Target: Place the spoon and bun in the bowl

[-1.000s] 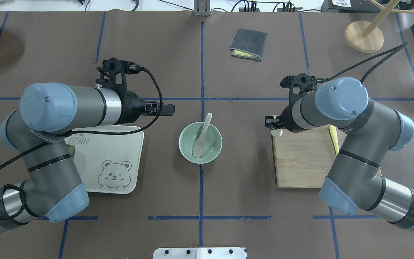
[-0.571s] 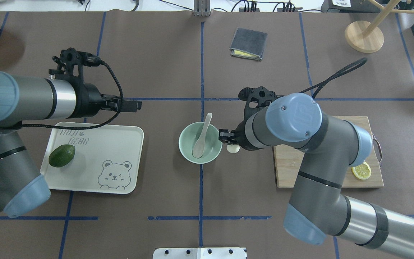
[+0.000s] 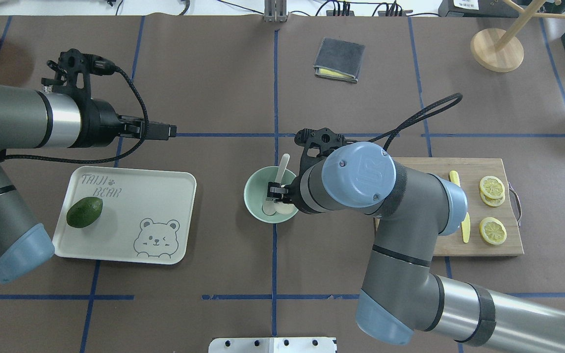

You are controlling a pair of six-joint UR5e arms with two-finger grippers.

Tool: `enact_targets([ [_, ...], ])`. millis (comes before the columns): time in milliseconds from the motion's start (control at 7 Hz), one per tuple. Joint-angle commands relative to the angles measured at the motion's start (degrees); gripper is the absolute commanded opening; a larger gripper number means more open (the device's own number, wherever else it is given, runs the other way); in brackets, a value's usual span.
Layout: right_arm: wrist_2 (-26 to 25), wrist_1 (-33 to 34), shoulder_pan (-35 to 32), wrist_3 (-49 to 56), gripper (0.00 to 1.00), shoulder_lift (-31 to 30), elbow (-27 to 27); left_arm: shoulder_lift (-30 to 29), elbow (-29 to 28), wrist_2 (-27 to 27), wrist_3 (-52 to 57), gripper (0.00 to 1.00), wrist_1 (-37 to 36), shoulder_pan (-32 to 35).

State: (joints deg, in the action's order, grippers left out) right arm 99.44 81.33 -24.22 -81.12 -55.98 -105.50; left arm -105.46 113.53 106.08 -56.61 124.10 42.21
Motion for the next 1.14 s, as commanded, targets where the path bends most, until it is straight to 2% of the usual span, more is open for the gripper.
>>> enact_targets([
  [0,-0.39,0.05,-0.3,-0.35,0.98,0.95,0.21,0.0,0.11,-0.08,0.01,0.97,0.0,0.06],
  [429,0.31,0.05,-2.74,-0.09,0.97,-0.09,-0.31,2.88,0.81,0.0,0.96,0.97,0.0,0.15],
  [571,0.92,-0.03,-3.28,0.52,0.98,-5.84,-4.32,7.16,0.99,0.09,6.11,0.97,0.09,0.24],
  [714,4.84,-0.03,-6.68,4.44,0.98,-12.51,-9.06,11.38,0.99,0.35,11.73,0.98,0.26,0.24],
  [857,10.1,-0.03,-11.93,10.31,0.98,-17.54,-10.67,14.29,0.9,0.53,17.79,0.98,0.35,3.63],
  [1000,15.46,-0.03,-19.12,20.03,0.98,-23.16,-11.21,17.11,0.29,5.84,28.29,0.98,0.09,11.24],
])
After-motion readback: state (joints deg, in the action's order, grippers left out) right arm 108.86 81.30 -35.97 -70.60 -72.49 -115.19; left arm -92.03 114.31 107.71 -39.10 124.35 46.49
